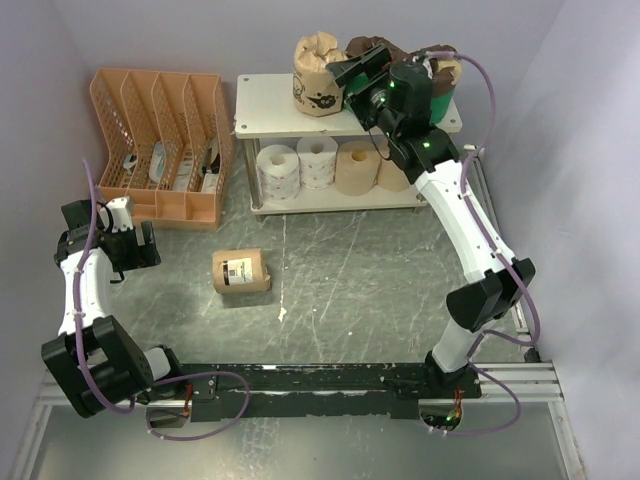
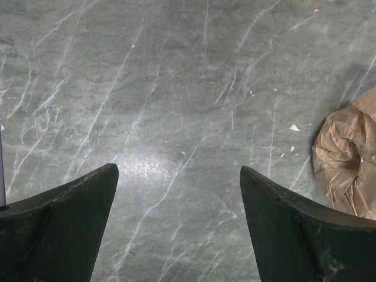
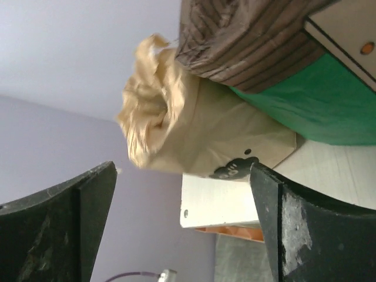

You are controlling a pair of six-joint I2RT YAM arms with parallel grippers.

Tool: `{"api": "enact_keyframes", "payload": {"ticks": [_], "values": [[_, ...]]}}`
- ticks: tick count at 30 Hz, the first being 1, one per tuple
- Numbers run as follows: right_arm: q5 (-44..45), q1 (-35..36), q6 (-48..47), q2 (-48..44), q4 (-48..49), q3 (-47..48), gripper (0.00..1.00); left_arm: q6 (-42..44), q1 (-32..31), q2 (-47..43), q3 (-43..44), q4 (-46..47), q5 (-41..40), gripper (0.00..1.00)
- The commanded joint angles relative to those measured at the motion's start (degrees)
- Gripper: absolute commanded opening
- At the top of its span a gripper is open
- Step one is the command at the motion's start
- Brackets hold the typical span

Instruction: Place and organize the paper towels onto the shelf

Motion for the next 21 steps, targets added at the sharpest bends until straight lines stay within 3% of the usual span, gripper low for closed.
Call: {"api": "enact_keyframes", "payload": {"ticks": [1, 4, 7, 10, 14, 17, 21], "values": [[-2.60, 0.14, -6.82, -2.40, 5.46, -0.14, 1.00, -0.74, 0.52, 0.84, 1.80, 0.07, -0.99, 0.96], [-6.26, 4.04, -16.32, -4.37, 7.73, -1.37, 1.00, -0.55, 0.49, 1.06, 1.87, -0.06, -0.47, 0.96], [-18.18, 10.02, -30.92, -6.58, 9.18, -5.34, 1.00, -0.46, 0.54, 0.81, 1.83, -0.07, -0.44, 0.96], [-34.61, 15.70, -46.07, -10.48, 8.90, -14.78, 1.00, -0.79, 0.56, 0.42, 1.76, 0.09, -1.17, 0.96], [-40.19, 18.96, -63.68, -13.43, 6.70, -29.91, 1.00, -0.98, 0.51, -0.29, 1.67, 0.37, -1.46, 0.96], [-38.53, 18.96, -66.14, -13.69, 9.85, -40.33, 1.00, -0.98, 0.51, -0.56, 1.65, 0.28, -1.37, 0.96], [-40.10, 18.84, -60.08, -12.55, 18.60, -47.92, 1.00, -1.22, 0.51, -0.63, 1.48, 0.65, -1.83, 0.96]]}}
